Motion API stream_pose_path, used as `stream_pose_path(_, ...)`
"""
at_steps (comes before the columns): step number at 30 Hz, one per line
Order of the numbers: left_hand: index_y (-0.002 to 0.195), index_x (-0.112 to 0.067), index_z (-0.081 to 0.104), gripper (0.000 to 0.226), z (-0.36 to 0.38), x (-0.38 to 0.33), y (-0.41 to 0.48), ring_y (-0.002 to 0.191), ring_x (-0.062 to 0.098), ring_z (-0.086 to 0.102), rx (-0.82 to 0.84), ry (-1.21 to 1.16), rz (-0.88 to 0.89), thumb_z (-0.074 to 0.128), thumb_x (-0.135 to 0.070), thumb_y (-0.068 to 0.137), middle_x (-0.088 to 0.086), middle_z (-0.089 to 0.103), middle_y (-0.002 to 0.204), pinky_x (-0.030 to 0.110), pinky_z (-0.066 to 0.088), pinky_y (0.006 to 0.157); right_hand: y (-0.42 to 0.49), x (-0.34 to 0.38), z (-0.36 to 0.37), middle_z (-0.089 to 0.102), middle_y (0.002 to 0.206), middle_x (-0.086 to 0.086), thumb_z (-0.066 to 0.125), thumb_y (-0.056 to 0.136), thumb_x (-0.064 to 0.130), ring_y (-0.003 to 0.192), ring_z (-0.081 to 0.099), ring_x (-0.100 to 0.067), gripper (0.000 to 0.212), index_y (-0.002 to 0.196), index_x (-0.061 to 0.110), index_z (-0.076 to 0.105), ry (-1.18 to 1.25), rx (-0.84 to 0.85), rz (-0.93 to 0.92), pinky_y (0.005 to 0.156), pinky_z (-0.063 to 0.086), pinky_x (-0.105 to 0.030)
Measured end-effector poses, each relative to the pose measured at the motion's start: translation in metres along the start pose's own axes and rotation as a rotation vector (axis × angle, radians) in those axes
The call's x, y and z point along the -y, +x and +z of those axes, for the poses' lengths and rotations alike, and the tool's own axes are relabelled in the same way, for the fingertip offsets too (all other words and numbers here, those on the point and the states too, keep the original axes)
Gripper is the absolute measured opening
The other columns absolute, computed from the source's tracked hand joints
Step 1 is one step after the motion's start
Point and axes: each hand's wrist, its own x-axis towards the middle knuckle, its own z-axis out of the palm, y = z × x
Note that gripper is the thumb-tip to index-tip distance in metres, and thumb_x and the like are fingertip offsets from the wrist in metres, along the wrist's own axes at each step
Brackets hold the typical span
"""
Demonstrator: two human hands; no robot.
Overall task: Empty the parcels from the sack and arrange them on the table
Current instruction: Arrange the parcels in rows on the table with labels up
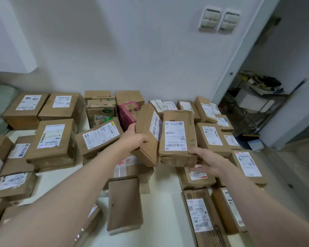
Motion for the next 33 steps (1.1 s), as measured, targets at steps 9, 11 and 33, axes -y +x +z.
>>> stream_pose_path(9, 0.127, -0.013, 0.042, 0.050, 0.020, 0.027, -0.058, 0.095, 0.026, 0.059, -0.127, 0.045, -0.150, 0.065, -0.017, 0.082, 0.009, 0.058, 0.105, 0.035, 0.053, 0.071, -0.011, -0.032, -0.030, 0.066, 0.123, -0.010, 0.073, 0.083, 0.010, 0.120, 0.058, -0.028, 0.042, 0.123, 0.015, 0.061, -0.202, 0.319, 0.144, 0.100, 0.047, -0.053)
stream_pose_path(11, 0.123, -0.011, 0.043, 0.051, 0.034, 0.031, -0.073, 0.096, 0.027, 0.056, -0.166, 0.104, -0.179, 0.064, -0.016, 0.076, 0.011, 0.055, 0.104, 0.033, 0.050, 0.067, -0.015, -0.043, -0.040, 0.066, 0.122, -0.010, 0.071, 0.085, 0.012, 0.118, 0.059, -0.027, 0.039, 0.122, 0.017, 0.060, -0.241, 0.356, 0.153, 0.099, 0.048, -0.053)
stream_pose_path(33, 0.141, -0.014, 0.037, 0.071, 0.081, 0.126, -0.188, 0.099, 0.027, 0.058, -0.246, 0.191, -0.392, 0.069, -0.009, 0.078, 0.014, 0.060, 0.119, 0.037, 0.053, 0.084, -0.049, -0.141, -0.010, 0.064, 0.089, -0.013, 0.066, 0.090, 0.019, 0.066, 0.067, -0.025, 0.015, 0.094, 0.006, 0.061, -0.770, 0.430, 0.204, 0.062, 0.058, -0.036)
